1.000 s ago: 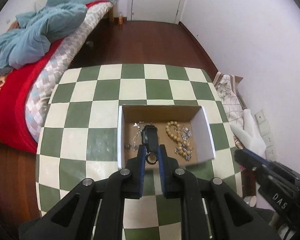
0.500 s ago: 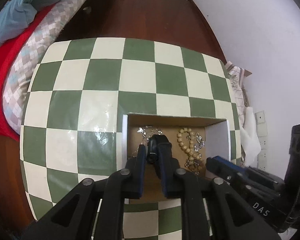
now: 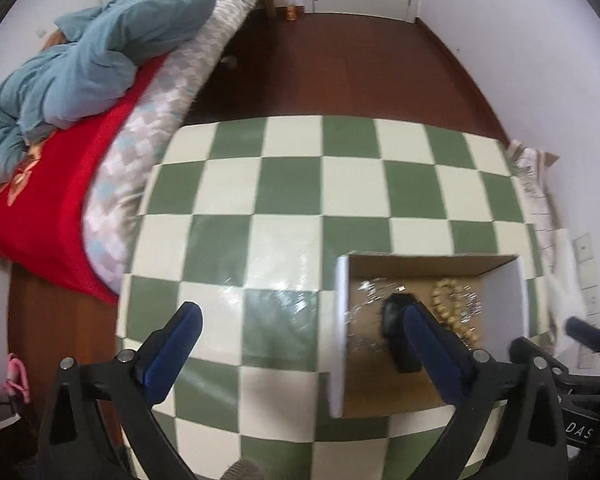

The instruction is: Organize jewelry

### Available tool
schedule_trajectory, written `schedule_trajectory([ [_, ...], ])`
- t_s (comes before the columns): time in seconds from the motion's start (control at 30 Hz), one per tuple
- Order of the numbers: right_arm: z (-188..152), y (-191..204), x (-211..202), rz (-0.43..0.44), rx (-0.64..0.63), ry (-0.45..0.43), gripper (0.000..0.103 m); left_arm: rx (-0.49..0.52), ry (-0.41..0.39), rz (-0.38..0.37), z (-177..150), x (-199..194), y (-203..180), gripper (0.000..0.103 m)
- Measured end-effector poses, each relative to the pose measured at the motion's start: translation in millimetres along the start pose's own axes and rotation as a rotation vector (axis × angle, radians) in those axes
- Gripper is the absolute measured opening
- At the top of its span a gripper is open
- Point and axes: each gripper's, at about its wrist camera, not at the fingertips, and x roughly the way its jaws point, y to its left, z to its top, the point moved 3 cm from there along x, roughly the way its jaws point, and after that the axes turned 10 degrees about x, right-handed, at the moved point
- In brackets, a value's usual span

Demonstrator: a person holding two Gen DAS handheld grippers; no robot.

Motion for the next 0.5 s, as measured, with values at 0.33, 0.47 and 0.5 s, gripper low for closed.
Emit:
schedule_trajectory([
  [0.33, -28, -10, -11, -0.084, -0.019, -0.002, 0.103, 0.004, -0.004, 0.036, -34, -18, -5, 0.103],
  [0.47, -41, -15, -26, -0.078, -0.005, -0.024, 0.103, -0.002, -0.033, 0.035, -45, -39, -9, 0.103],
  [0.5, -45, -16, -32, -0.074, -0.002, -0.033, 0.103, -0.008, -0.043, 0.027, -48, -46, -9, 0.103],
])
